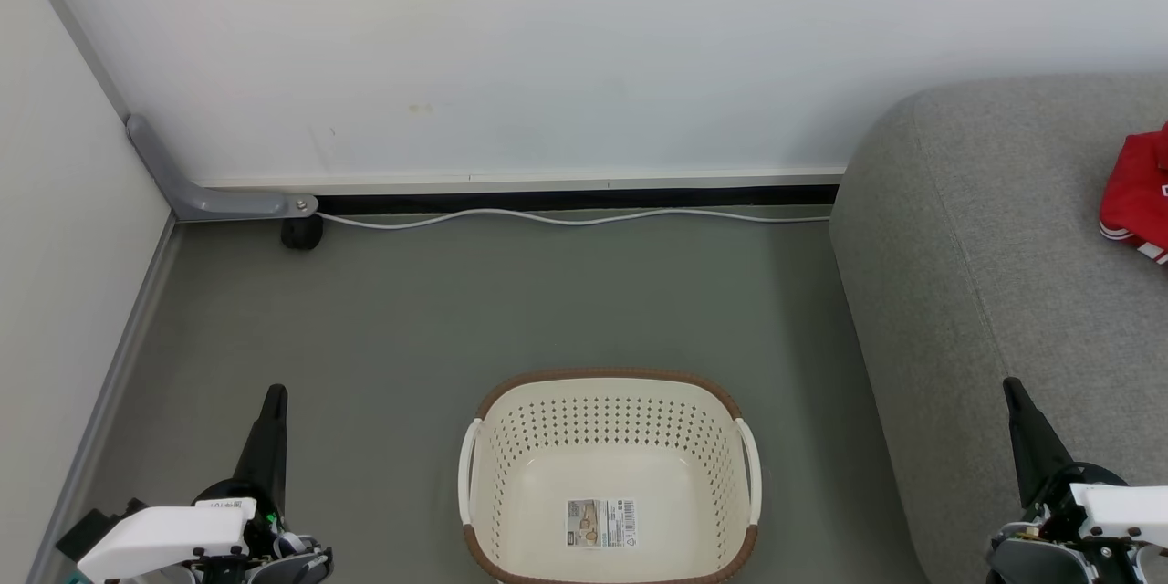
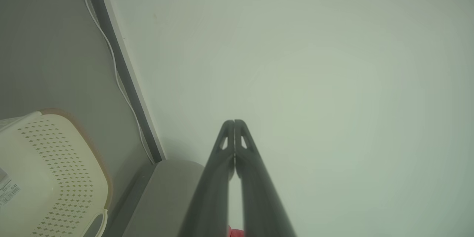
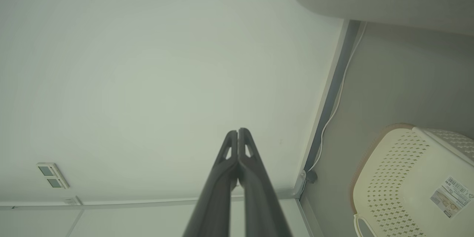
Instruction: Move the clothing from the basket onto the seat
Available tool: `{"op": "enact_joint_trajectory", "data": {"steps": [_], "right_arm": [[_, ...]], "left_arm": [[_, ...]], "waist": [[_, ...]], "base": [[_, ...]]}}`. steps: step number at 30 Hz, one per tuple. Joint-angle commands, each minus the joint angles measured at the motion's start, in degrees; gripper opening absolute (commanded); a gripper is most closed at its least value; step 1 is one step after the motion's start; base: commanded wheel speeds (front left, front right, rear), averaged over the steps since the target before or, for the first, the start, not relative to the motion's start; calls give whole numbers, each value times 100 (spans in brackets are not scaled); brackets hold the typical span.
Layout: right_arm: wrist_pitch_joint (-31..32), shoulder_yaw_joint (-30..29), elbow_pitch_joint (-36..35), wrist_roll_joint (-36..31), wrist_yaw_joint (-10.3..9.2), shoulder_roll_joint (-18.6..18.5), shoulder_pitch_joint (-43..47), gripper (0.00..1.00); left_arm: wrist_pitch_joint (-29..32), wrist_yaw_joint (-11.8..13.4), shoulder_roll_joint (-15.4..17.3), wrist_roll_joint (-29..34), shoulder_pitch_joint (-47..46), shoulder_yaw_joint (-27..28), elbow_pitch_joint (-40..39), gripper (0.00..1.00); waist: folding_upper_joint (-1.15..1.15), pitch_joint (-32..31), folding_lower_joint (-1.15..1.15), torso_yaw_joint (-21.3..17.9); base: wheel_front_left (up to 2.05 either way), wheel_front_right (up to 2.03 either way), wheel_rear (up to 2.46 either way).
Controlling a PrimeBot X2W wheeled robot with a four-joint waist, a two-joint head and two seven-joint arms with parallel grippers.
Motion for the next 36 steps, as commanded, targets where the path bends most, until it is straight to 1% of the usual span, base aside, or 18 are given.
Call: {"op": "enact_joint_trajectory", "data": {"steps": [1,36], "right_arm": [[46,91,-185,63,10,-59,-211,0],[45,93,-185,64,10,-59,-211,0]], "left_arm": [[42,-44,92,-25,-314,191,-158,0],[42,-44,92,-26,-314,190,-159,0]], "waist": [[0,0,0,0],[0,0,0,0]], "base": [[0,0,0],[0,0,0]]}}
